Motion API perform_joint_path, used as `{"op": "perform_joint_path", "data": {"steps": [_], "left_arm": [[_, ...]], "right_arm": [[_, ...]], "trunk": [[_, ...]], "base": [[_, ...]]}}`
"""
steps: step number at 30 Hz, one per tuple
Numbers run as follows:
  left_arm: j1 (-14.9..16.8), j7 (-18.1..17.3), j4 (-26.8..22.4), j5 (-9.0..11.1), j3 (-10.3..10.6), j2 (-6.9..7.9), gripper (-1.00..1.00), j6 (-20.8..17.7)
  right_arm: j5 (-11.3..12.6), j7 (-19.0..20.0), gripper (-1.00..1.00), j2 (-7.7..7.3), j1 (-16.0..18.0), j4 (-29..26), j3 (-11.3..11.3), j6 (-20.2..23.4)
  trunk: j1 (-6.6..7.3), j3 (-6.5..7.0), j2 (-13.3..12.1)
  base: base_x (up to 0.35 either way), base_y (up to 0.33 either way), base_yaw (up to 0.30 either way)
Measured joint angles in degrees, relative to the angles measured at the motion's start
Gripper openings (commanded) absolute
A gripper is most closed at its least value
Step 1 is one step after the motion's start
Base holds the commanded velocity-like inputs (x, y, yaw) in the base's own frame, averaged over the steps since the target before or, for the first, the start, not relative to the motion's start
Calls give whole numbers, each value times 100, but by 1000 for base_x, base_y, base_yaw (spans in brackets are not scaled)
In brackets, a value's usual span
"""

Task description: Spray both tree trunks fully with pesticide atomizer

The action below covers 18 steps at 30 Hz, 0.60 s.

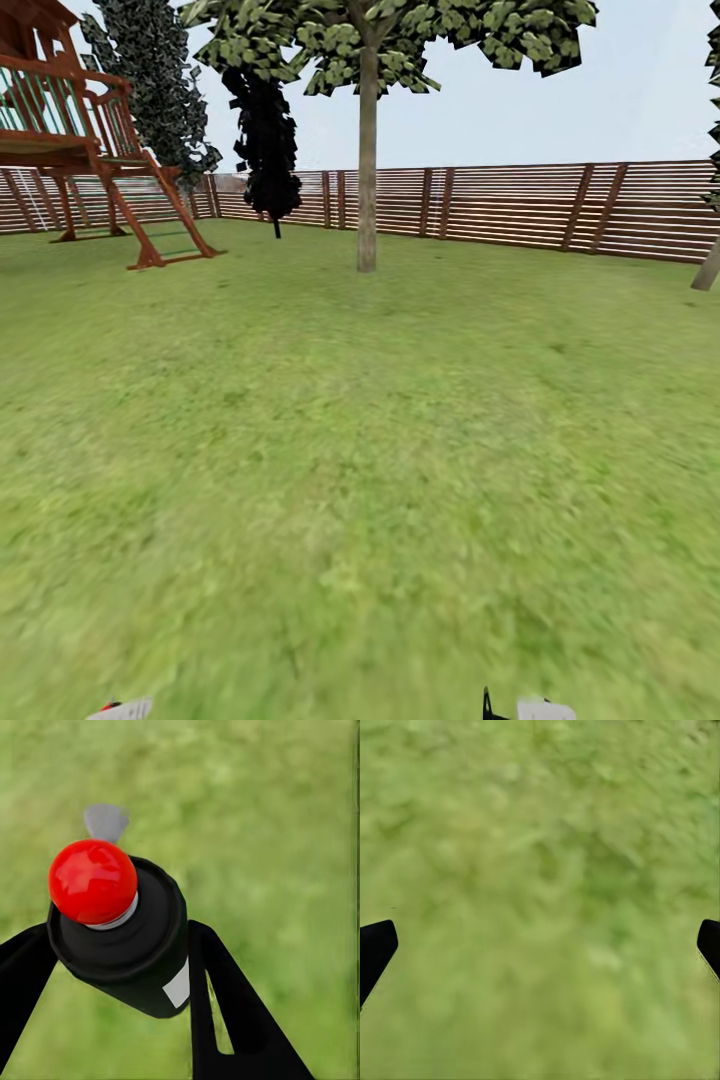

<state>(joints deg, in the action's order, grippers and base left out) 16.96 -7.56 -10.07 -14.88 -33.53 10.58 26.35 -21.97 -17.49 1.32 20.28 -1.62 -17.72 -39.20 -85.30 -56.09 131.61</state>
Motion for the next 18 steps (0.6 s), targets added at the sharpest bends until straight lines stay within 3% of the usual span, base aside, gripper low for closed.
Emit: {"op": "perform_joint_path", "data": {"steps": [18], "left_arm": [[0, 0, 1, 1, -3, 5, -100, -7]], "right_arm": [[0, 0, 100, 0, -2, 2, 2, 0]], "trunk": [[0, 0, 0]], "base": [[338, -84, 0]]}}
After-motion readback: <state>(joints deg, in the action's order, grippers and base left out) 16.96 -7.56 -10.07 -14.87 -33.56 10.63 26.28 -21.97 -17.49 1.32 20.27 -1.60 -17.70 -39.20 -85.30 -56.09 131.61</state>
